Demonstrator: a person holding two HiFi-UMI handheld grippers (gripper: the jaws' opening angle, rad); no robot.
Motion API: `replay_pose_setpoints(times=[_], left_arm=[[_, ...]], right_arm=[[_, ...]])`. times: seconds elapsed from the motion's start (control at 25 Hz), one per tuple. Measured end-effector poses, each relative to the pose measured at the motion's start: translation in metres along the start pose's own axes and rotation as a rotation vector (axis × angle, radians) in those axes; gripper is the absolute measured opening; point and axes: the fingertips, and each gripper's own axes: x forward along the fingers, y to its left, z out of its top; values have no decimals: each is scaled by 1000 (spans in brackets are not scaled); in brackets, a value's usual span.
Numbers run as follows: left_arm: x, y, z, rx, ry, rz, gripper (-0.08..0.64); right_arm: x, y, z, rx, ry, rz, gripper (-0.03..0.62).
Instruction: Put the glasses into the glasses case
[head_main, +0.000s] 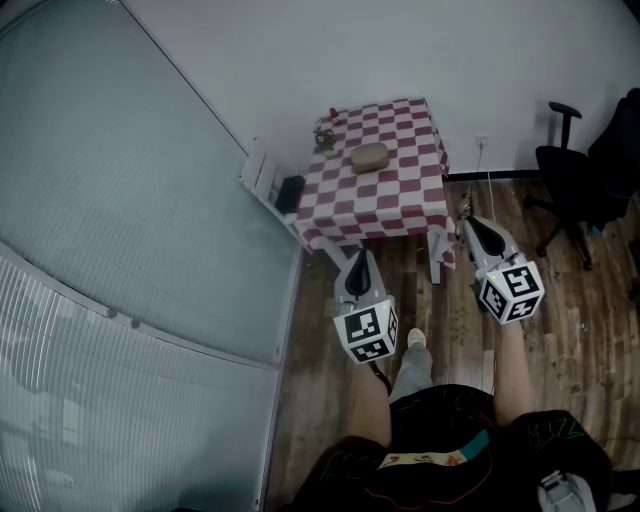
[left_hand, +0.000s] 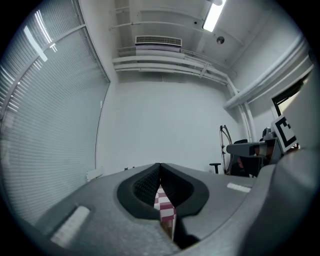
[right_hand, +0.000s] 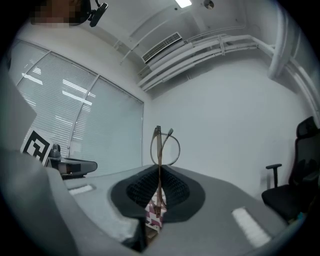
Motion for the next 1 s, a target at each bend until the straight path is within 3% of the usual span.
replay_pose_setpoints(times=[0.4,1.0], left_arm=[[39,0,-20,13,53,-30,9],[124,21,-90,-33,203,-67,9]], right_arm=[[29,-24,-22,46,23,-29,18],[102,-65,-93,139,122,-76,17]])
